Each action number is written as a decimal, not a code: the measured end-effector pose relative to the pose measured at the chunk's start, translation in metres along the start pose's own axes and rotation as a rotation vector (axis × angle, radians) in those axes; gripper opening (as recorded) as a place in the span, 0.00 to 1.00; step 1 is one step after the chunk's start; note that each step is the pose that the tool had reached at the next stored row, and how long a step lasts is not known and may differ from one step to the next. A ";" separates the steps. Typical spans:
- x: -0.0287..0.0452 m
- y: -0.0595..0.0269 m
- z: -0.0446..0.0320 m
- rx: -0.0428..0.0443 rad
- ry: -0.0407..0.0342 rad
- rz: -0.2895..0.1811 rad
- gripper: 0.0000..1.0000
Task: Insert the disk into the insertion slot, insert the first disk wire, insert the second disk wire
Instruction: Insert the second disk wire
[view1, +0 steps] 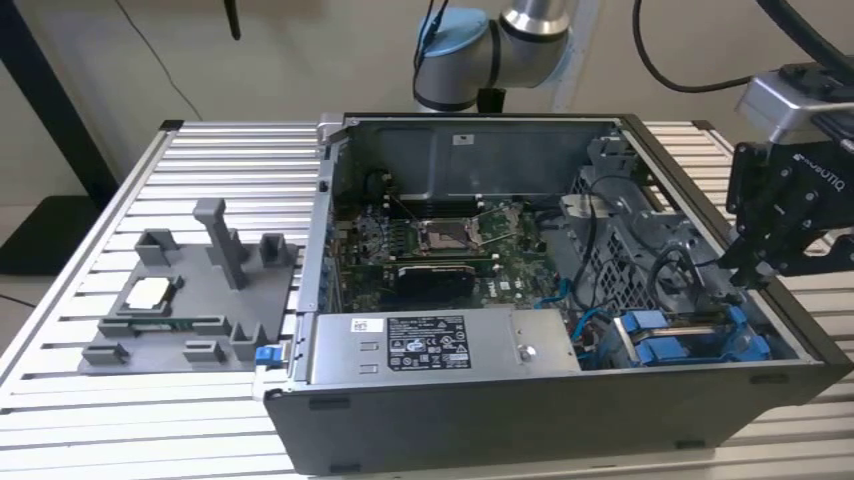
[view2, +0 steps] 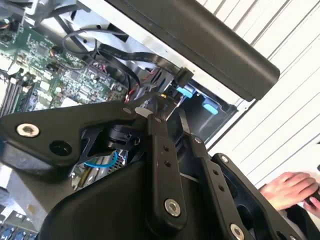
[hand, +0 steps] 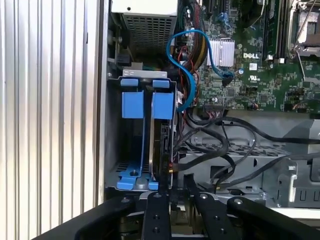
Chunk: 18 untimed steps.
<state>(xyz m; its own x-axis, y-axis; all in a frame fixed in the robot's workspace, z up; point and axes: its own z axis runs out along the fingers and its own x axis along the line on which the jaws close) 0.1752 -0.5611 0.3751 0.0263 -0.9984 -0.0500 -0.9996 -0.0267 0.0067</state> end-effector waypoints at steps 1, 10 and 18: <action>0.0000 -0.0005 -0.0003 0.0002 -0.0113 0.000 0.27; 0.0128 -0.0097 -0.0011 0.0019 -0.0778 -0.001 0.27; 0.0243 -0.0117 0.0002 0.0037 -0.1458 -0.002 0.27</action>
<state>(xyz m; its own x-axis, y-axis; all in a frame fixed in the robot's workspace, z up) 0.1876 -0.5851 0.3736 0.0268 -0.9805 -0.1946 -0.9996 -0.0279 0.0028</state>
